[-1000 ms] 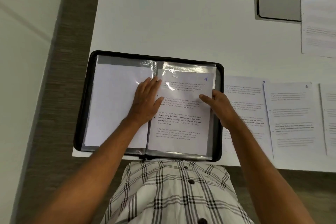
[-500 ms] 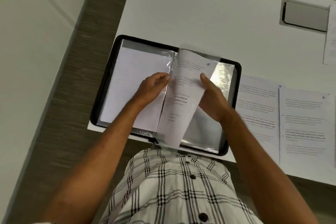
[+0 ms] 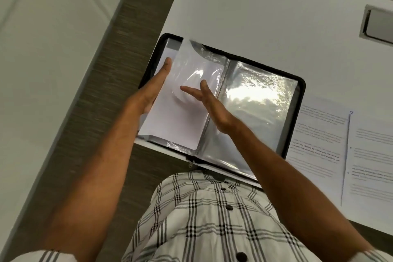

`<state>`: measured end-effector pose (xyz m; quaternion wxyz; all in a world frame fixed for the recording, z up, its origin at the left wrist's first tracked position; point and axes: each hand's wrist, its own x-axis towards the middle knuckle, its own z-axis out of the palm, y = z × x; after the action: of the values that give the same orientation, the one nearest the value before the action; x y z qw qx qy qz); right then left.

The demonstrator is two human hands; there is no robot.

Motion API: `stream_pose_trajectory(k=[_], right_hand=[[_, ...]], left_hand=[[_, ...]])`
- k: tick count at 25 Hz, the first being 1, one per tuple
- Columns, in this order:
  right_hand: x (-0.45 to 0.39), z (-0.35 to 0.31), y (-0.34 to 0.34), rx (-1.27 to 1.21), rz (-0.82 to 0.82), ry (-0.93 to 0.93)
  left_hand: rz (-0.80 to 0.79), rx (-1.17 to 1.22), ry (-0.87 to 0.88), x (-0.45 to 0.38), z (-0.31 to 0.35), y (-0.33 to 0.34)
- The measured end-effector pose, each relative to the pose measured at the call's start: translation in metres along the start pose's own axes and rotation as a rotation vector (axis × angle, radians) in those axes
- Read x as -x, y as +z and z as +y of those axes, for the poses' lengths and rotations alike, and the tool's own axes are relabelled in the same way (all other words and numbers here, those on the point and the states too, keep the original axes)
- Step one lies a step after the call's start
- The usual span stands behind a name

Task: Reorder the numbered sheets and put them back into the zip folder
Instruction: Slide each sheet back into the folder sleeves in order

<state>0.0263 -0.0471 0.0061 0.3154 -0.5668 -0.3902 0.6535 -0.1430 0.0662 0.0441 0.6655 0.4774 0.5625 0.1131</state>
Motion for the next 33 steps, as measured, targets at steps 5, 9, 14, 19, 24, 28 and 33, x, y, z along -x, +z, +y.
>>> stream_pose_trajectory(k=[5,9,14,19,24,28,33], right_hand=[[-0.009,0.013,0.011,0.249,-0.031,-0.014],[-0.011,0.02,0.009,0.295,-0.022,-0.026],[-0.008,0.025,-0.005,0.147,0.095,-0.063],[0.013,0.038,-0.046,-0.011,0.347,-0.122],[0.058,0.066,-0.108,-0.078,0.594,-0.135],[0.114,0.094,-0.169,0.029,0.849,-0.1],[0.183,0.133,-0.249,0.072,1.068,-0.034]], left_hand=[[0.253,-0.405,0.082,-0.022,-0.032,-0.012],[0.507,-0.765,0.21,-0.027,-0.059,-0.001],[0.473,-1.178,0.278,-0.031,-0.081,0.022],[0.188,-1.202,0.518,-0.032,-0.08,0.077],[0.068,-1.162,0.668,-0.05,-0.057,0.149],[-0.038,-1.146,0.742,-0.061,-0.033,0.229],[-0.174,-1.15,0.786,-0.065,0.002,0.339]])
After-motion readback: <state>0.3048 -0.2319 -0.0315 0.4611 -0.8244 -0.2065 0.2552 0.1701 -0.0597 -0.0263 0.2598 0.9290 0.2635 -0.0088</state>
